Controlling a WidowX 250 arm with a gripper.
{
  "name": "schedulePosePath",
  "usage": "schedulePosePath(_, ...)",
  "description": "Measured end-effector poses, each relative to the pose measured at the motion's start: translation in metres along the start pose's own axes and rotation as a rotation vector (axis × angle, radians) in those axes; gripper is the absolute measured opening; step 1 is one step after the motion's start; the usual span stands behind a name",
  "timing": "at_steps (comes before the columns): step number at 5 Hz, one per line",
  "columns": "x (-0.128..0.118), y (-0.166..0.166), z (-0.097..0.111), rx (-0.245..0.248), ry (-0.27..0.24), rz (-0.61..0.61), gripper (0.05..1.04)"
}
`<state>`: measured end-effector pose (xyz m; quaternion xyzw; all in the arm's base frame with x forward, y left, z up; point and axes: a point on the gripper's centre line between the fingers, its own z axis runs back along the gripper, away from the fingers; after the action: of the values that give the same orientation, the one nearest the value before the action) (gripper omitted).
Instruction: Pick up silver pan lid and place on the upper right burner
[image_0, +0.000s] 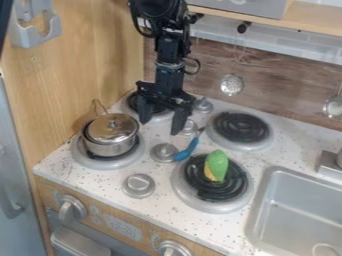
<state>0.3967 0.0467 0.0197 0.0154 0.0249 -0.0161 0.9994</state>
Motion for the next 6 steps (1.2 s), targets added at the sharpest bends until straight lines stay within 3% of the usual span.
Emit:
schedulePosePath(1, -0.006, -0.002, -0.019, -0.011, 0.051, 0.002, 0.998)
schedulePosePath(2, -0.003, 0.003, -0.015, -0.033, 0.049, 0.03, 0.998)
schedulePosePath(3, 0.001, 0.033, -0.007, -0.062, 0.008, 0.106, 0.998)
schedulePosePath(6, -0.004, 0.089, -0.003, 0.002, -0.036, 0.23, 0.998)
